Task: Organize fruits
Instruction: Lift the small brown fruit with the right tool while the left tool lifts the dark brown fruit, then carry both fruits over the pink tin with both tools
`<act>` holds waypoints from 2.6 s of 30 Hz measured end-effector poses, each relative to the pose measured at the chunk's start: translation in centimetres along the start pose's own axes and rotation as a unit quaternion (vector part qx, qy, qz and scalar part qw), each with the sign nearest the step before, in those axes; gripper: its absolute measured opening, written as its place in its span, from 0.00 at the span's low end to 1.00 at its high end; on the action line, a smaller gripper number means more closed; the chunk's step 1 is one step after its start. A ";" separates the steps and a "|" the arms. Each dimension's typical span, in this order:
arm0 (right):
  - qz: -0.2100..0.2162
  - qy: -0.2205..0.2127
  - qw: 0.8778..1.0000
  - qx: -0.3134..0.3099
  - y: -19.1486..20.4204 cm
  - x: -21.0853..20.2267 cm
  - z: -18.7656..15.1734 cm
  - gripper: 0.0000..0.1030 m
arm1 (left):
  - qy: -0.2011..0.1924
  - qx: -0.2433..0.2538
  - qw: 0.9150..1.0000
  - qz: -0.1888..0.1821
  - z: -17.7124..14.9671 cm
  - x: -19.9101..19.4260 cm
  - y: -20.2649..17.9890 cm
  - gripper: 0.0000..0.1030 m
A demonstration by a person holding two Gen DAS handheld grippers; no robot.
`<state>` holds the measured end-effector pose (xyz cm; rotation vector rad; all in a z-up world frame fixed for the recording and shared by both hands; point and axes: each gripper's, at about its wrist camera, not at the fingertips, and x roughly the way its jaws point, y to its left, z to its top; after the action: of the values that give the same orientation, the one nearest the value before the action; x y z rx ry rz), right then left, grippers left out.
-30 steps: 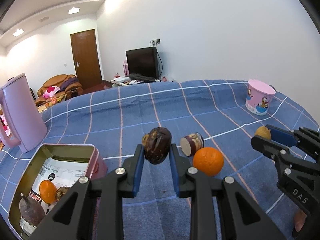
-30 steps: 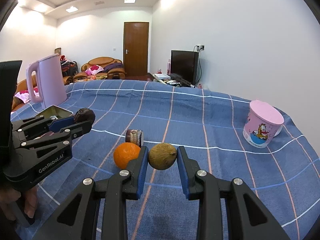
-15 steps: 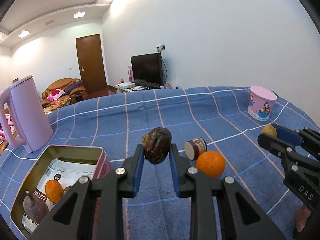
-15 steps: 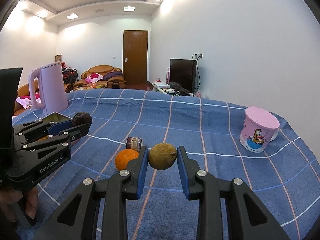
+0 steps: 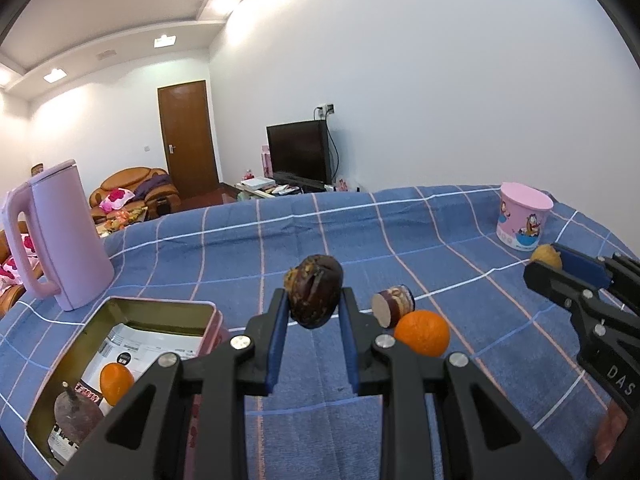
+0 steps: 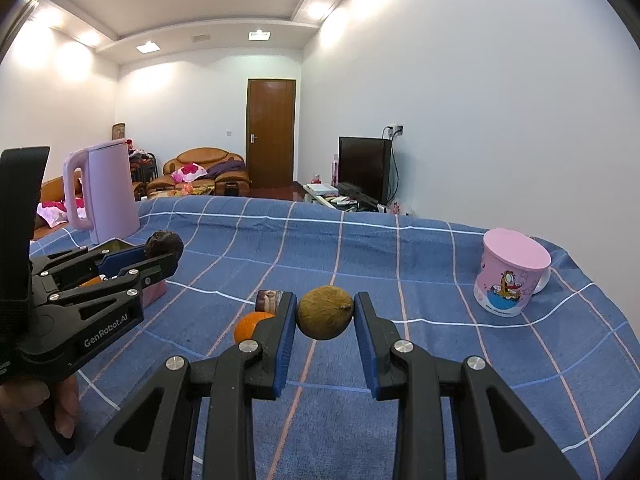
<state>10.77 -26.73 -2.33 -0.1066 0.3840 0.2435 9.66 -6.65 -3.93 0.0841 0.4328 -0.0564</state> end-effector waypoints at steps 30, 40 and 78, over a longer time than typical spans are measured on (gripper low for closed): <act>0.057 0.030 0.998 -0.028 5.3 2.3 0.7 0.30 | 0.007 -0.004 0.999 0.043 -1.1 -2.7 3.6 0.26; 0.095 0.037 0.994 -0.047 9.6 3.5 1.5 0.30 | 0.008 -0.027 0.997 0.067 -1.0 -3.7 7.2 0.26; 0.172 0.041 0.980 -0.093 19.1 6.5 3.6 0.30 | 0.053 -0.078 0.986 0.136 -2.1 -2.7 16.7 0.26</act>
<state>13.02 -6.35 -2.61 -0.2352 0.4607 0.6190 7.57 10.31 -3.56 -0.0098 0.5269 0.2510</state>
